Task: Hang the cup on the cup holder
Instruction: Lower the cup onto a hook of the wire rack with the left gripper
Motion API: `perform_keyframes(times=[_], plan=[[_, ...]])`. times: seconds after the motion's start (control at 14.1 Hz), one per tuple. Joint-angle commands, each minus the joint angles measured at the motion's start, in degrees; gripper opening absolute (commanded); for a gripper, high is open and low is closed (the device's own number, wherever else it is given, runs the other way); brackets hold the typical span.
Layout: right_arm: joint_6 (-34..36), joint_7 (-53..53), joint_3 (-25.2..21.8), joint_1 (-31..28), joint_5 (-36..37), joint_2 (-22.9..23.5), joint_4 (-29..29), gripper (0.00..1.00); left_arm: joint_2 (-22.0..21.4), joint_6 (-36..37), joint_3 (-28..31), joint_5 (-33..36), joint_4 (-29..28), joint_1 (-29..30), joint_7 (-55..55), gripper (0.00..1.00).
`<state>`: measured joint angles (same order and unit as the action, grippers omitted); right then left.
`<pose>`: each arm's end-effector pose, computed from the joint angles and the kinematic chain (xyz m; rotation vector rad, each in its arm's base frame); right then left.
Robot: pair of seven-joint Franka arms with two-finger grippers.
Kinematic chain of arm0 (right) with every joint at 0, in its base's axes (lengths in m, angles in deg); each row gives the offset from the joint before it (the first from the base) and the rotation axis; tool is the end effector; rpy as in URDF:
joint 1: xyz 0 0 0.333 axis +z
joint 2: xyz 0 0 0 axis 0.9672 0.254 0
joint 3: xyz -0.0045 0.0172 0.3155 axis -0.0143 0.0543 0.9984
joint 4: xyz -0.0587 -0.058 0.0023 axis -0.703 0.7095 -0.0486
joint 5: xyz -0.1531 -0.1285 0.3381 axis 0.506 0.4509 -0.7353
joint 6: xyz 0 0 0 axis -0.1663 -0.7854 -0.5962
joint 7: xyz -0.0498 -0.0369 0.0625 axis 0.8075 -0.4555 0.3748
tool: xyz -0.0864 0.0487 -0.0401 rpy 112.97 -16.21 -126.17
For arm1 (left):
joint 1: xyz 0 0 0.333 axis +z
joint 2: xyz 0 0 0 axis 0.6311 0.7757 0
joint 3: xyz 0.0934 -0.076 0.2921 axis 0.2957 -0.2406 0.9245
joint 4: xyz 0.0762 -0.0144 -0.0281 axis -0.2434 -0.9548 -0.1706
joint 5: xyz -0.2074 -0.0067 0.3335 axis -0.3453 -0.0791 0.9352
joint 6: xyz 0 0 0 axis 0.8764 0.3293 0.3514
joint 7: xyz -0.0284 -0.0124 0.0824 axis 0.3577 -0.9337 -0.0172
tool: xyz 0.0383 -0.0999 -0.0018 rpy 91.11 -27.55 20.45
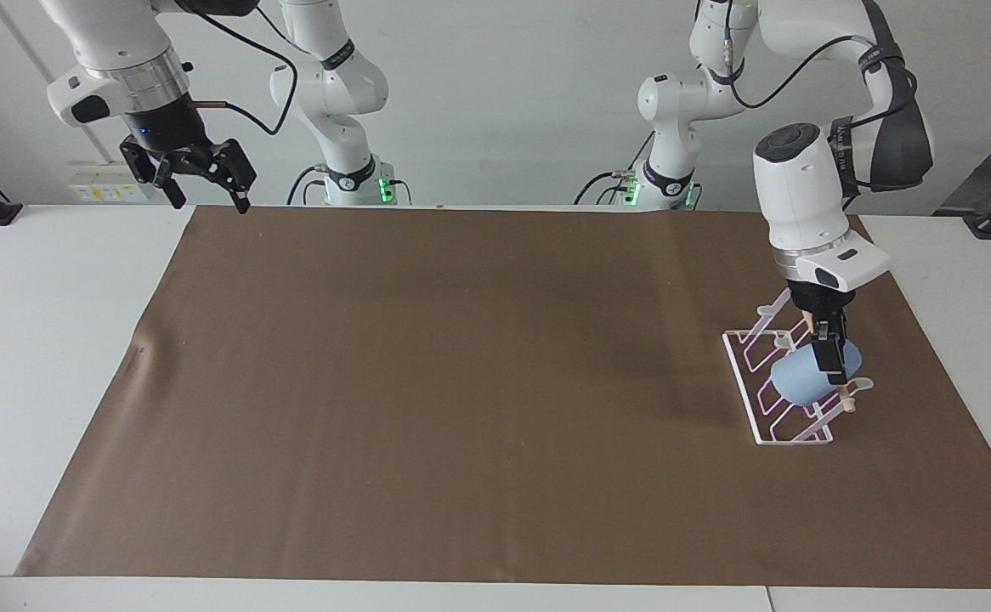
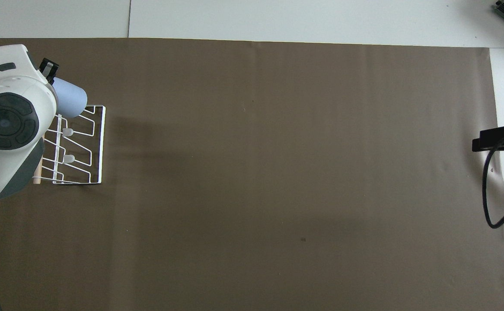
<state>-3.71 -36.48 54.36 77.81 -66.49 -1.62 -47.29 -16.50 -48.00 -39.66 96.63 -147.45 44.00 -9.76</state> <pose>0.5268 -0.0299 0.6570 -3.1123 0.1937 -0.0783 0.6136 -0.0737 0.4865 -2.4774 -1.4226 -0.9857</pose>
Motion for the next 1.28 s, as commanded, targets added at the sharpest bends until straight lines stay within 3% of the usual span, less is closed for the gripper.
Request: perform_keyframes(times=[0.0,0.5,0.78,0.85,1.0,1.07,1.21], plan=[[1.6,-0.5,-1.7,1.2,0.8,0.7,1.1,1.0,0.3,-1.6,0.3,2.3,-0.6,-0.2,-1.3,0.0],[2.6,-0.8,-1.6,1.2,0.8,0.2,0.2,1.0,0.2,-3.7,0.4,5.8,-4.7,0.2,-1.2,0.0],[-0.2,-0.7,-1.6,1.2,0.8,-0.3,-2.9,1.0,0.1,-5.3,0.3,7.0,-5.8,0.6,-1.0,0.0],[-0.2,-0.7,-1.6,1.3,0.8,0.1,-3.0,1.0,0.1,-5.3,0.3,7.0,-5.8,0.6,-0.9,0.06],[-0.2,-1.6,-1.6,1.3,0.8,0.9,-3.1,1.0,0.1,-5.3,0.3,7.0,-5.7,0.5,-0.6,0.36],[-0.3,-1.6,-1.4,1.5,1.4,0.7,-3.4,1.0,0.1,-5.3,0.2,7.0,-5.7,0.4,-0.5,0.44],[-0.5,-1.0,-1.2,2.4,1.6,0.2,-4.6,1.0,0.1,-5.3,0.2,7.0,-5.7,0.3,0.9,0.47]])
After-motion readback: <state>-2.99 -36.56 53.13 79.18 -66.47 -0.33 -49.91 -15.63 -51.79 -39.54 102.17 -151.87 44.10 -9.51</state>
